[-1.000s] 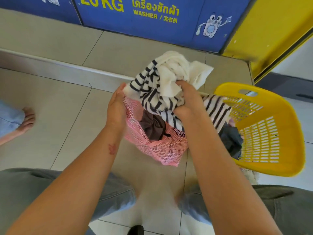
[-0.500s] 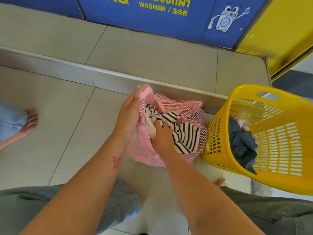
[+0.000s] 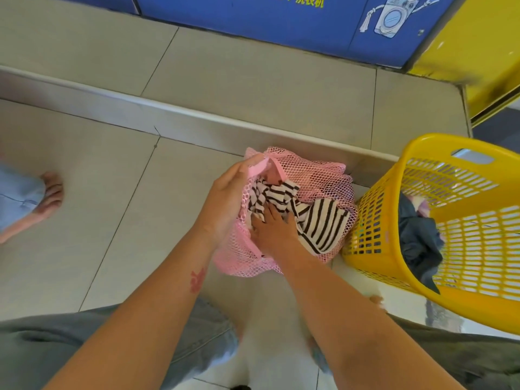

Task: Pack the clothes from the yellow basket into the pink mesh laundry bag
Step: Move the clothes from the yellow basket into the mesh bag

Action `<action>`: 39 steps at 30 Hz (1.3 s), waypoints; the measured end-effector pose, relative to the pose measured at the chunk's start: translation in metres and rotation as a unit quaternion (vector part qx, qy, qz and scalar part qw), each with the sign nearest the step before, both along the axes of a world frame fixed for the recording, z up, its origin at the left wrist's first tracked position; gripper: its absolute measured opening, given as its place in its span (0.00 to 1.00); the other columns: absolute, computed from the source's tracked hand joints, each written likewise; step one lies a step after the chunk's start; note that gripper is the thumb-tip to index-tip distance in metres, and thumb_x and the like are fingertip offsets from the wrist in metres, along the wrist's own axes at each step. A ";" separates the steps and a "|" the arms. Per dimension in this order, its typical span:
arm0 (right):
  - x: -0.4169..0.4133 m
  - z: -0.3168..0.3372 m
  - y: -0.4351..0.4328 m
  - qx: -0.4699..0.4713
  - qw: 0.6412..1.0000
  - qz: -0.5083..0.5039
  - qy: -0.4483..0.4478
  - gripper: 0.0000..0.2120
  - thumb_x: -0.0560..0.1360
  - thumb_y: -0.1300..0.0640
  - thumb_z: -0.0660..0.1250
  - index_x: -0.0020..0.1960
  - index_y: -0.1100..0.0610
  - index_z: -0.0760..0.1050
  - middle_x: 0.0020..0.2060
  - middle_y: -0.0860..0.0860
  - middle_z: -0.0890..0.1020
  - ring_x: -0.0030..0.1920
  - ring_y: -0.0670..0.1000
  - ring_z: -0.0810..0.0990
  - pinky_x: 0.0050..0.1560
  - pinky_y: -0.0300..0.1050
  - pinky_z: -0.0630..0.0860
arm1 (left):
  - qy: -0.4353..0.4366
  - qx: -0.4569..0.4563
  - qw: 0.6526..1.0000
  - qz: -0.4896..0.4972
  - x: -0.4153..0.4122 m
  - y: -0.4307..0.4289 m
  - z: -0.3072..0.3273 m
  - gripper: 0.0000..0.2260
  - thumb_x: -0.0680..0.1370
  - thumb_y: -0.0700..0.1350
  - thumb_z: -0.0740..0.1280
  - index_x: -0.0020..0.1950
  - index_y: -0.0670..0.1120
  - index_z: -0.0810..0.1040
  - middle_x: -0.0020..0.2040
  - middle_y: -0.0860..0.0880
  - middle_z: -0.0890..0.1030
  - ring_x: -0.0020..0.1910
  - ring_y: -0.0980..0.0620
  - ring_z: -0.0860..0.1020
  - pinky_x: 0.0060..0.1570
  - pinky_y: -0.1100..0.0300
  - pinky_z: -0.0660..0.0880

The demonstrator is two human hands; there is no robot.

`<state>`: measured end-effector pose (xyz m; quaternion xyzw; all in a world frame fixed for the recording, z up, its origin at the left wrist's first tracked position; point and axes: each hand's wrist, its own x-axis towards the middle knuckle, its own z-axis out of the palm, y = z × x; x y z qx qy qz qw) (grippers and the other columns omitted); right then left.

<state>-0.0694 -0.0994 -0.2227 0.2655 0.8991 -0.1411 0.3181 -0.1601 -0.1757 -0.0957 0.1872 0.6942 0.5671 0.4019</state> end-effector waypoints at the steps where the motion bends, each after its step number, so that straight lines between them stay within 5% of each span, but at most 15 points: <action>1: -0.005 -0.003 0.002 0.006 1.000 -0.003 -0.017 0.28 0.82 0.40 0.42 0.79 0.45 0.43 0.80 0.53 0.42 0.79 0.53 0.39 0.74 0.68 0.44 | 0.002 0.000 1.000 0.000 0.000 0.000 0.000 0.16 0.84 0.51 0.54 0.59 0.67 0.78 0.64 0.59 0.79 0.66 0.57 0.74 0.70 0.51 0.67; 4: -0.015 0.002 0.005 -0.024 0.999 -0.017 0.036 0.27 0.80 0.38 0.49 0.77 0.41 0.52 0.79 0.52 0.52 0.79 0.54 0.49 0.72 0.69 0.49 | 0.013 -0.004 1.000 0.024 -0.009 -0.004 -0.008 0.16 0.84 0.50 0.54 0.63 0.63 0.78 0.66 0.59 0.77 0.67 0.57 0.73 0.70 0.50 0.67; 7: 0.011 0.014 0.006 0.045 0.968 -0.074 0.235 0.25 0.77 0.38 0.57 0.72 0.43 0.63 0.69 0.49 0.71 0.69 0.54 0.70 0.67 0.59 0.64 | 0.025 -0.022 0.998 0.044 -0.015 -0.009 -0.017 0.16 0.84 0.51 0.53 0.65 0.61 0.76 0.67 0.59 0.77 0.68 0.57 0.73 0.71 0.49 0.67; 9: 0.040 0.017 0.011 0.142 0.930 -0.177 0.289 0.32 0.73 0.34 0.61 0.73 0.45 0.62 0.72 0.51 0.69 0.72 0.56 0.67 0.71 0.59 0.60 | 0.020 -0.033 0.998 0.054 -0.013 -0.012 -0.021 0.16 0.84 0.52 0.53 0.66 0.62 0.75 0.66 0.58 0.77 0.67 0.55 0.74 0.69 0.49 0.69; 12: 0.078 0.014 0.024 0.138 0.945 -0.246 0.164 0.50 0.67 0.27 0.63 0.79 0.47 0.47 0.79 0.54 0.53 0.79 0.56 0.50 0.75 0.61 0.44 | 0.008 -0.043 0.997 0.069 -0.006 -0.011 -0.020 0.16 0.84 0.53 0.52 0.67 0.62 0.74 0.67 0.56 0.76 0.66 0.54 0.74 0.68 0.49 0.70; 14: 0.090 0.008 0.029 0.147 0.960 -0.216 0.096 0.52 0.66 0.28 0.66 0.79 0.50 0.45 0.78 0.55 0.55 0.78 0.57 0.51 0.74 0.61 0.42 | 0.011 -0.046 0.996 0.080 -0.002 -0.008 -0.016 0.16 0.84 0.52 0.51 0.68 0.60 0.73 0.67 0.56 0.75 0.65 0.55 0.73 0.67 0.54 0.70; 18: 0.086 0.008 0.035 0.221 0.954 -0.186 0.083 0.21 0.76 0.54 0.61 0.68 0.52 0.67 0.59 0.53 0.80 0.63 0.57 0.70 0.63 0.56 0.63 | 0.038 -0.037 0.996 0.072 0.003 -0.006 -0.011 0.17 0.85 0.50 0.50 0.70 0.57 0.71 0.66 0.55 0.74 0.64 0.57 0.71 0.61 0.64 0.67; 20: 0.071 0.016 0.038 0.182 0.950 -0.236 0.093 0.18 0.77 0.56 0.60 0.66 0.51 0.70 0.53 0.54 0.82 0.61 0.58 0.73 0.61 0.57 0.65 | 0.051 -0.038 0.996 0.070 0.003 -0.006 -0.012 0.18 0.85 0.50 0.50 0.71 0.56 0.71 0.67 0.54 0.74 0.64 0.57 0.71 0.58 0.67 0.67; 23: 0.043 0.024 0.038 0.067 0.909 -0.299 0.282 0.12 0.78 0.58 0.62 0.61 0.52 0.72 0.50 0.55 0.81 0.55 0.60 0.78 0.53 0.57 0.76 | 0.054 -0.037 0.995 0.080 0.000 -0.007 -0.018 0.18 0.85 0.50 0.50 0.72 0.55 0.71 0.67 0.54 0.75 0.64 0.56 0.73 0.56 0.68 0.69; 27: 0.002 0.032 0.015 0.017 0.887 -0.095 0.451 0.14 0.74 0.66 0.65 0.60 0.58 0.77 0.56 0.57 0.81 0.55 0.61 0.79 0.54 0.54 0.77 | 0.065 -0.036 0.994 0.081 -0.002 -0.006 -0.026 0.18 0.85 0.48 0.50 0.71 0.55 0.72 0.67 0.55 0.75 0.64 0.59 0.73 0.64 0.64 0.69; 30: -0.015 0.006 0.001 -0.082 0.940 -0.008 0.332 0.23 0.77 0.59 0.63 0.71 0.59 0.68 0.69 0.58 0.71 0.72 0.62 0.66 0.68 0.58 0.69 | 0.084 -0.033 0.993 0.072 -0.004 -0.004 -0.031 0.18 0.85 0.47 0.50 0.72 0.54 0.71 0.69 0.55 0.74 0.66 0.60 0.71 0.66 0.69 0.66; 33: -0.018 -0.021 0.004 -0.048 0.986 0.041 0.152 0.32 0.79 0.46 0.59 0.79 0.50 0.51 0.78 0.52 0.56 0.79 0.57 0.46 0.75 0.59 0.56 | 0.133 -0.049 0.989 0.049 -0.006 -0.006 -0.032 0.18 0.85 0.48 0.50 0.72 0.55 0.71 0.71 0.58 0.72 0.69 0.62 0.69 0.67 0.71 0.63; 39: -0.035 -0.021 0.036 -0.051 0.996 -0.028 0.066 0.36 0.78 0.36 0.56 0.79 0.45 0.44 0.80 0.50 0.47 0.79 0.56 0.41 0.74 0.63 0.56 | 0.178 -0.045 0.981 0.057 0.002 -0.018 -0.018 0.17 0.85 0.48 0.51 0.70 0.57 0.73 0.66 0.63 0.75 0.63 0.72 0.70 0.61 0.78 0.64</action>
